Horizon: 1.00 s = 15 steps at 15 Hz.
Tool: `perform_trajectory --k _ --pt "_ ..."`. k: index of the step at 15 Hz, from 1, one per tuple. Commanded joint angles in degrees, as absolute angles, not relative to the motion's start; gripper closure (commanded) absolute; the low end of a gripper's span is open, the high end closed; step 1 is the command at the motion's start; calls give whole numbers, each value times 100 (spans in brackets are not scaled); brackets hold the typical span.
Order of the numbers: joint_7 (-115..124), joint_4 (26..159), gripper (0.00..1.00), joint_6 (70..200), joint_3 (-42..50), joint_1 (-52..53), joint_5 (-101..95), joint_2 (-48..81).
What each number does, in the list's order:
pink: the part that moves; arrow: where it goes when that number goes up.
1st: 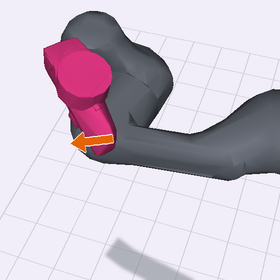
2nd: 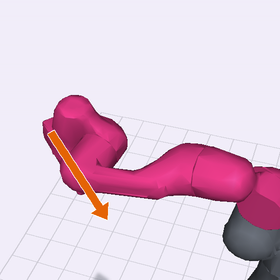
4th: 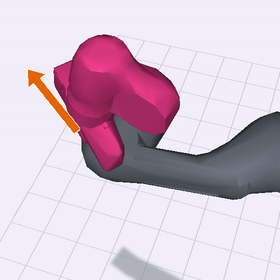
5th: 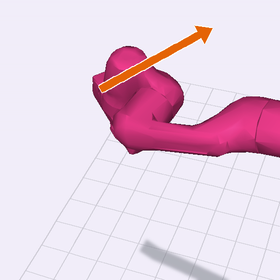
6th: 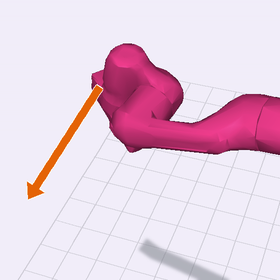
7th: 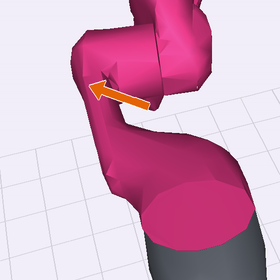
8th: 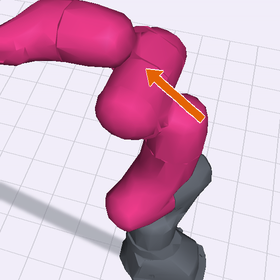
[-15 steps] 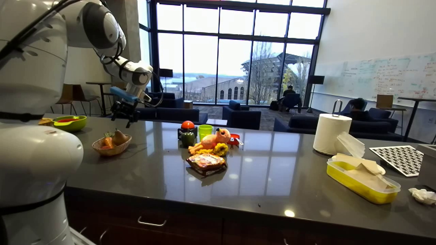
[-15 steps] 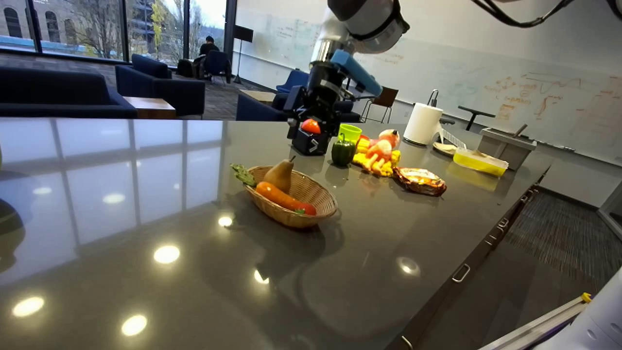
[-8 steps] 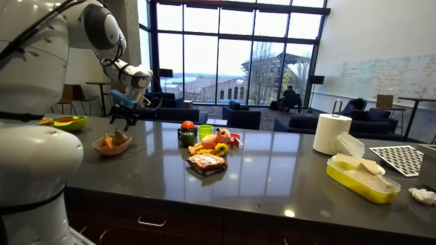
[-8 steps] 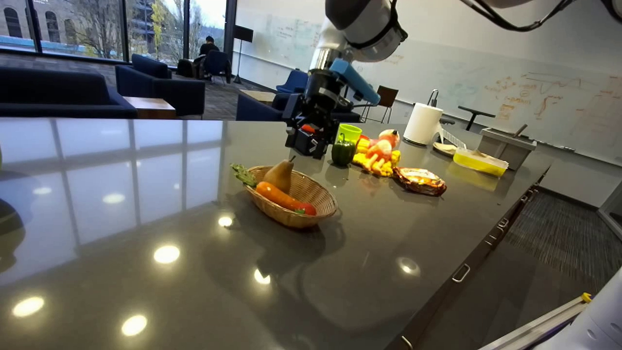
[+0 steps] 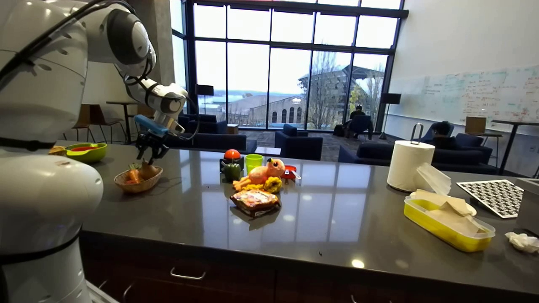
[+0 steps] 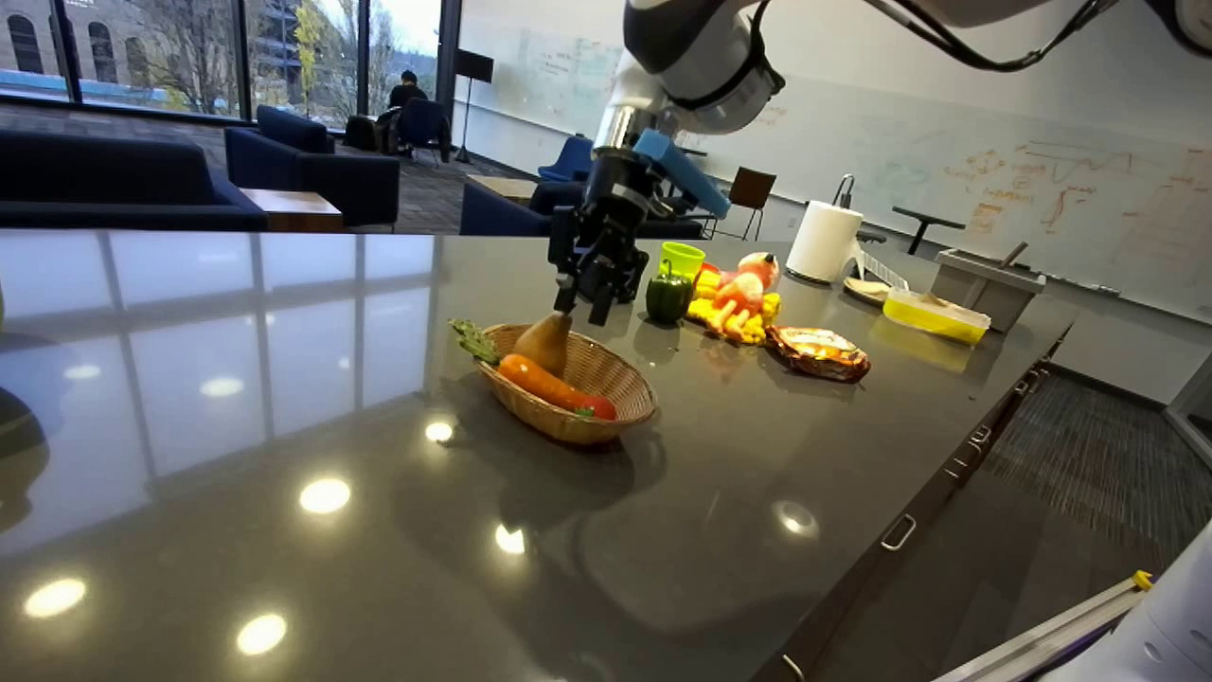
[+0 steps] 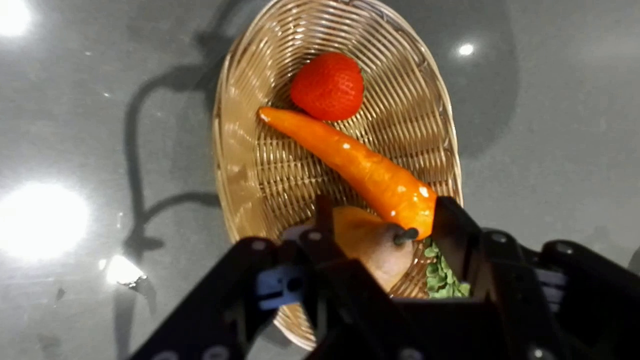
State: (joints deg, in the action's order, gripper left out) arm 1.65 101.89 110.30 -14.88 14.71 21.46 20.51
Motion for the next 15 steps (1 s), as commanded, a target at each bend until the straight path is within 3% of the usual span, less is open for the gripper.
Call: perform_trajectory --k 1,5,15 --pt "70 10248 74 11140 -1525 1475 2212 2035" --pt "67 10237 100 11162 -1542 1486 2192 2045" --pt "134 10171 98 11097 -1539 1613 1972 1959"
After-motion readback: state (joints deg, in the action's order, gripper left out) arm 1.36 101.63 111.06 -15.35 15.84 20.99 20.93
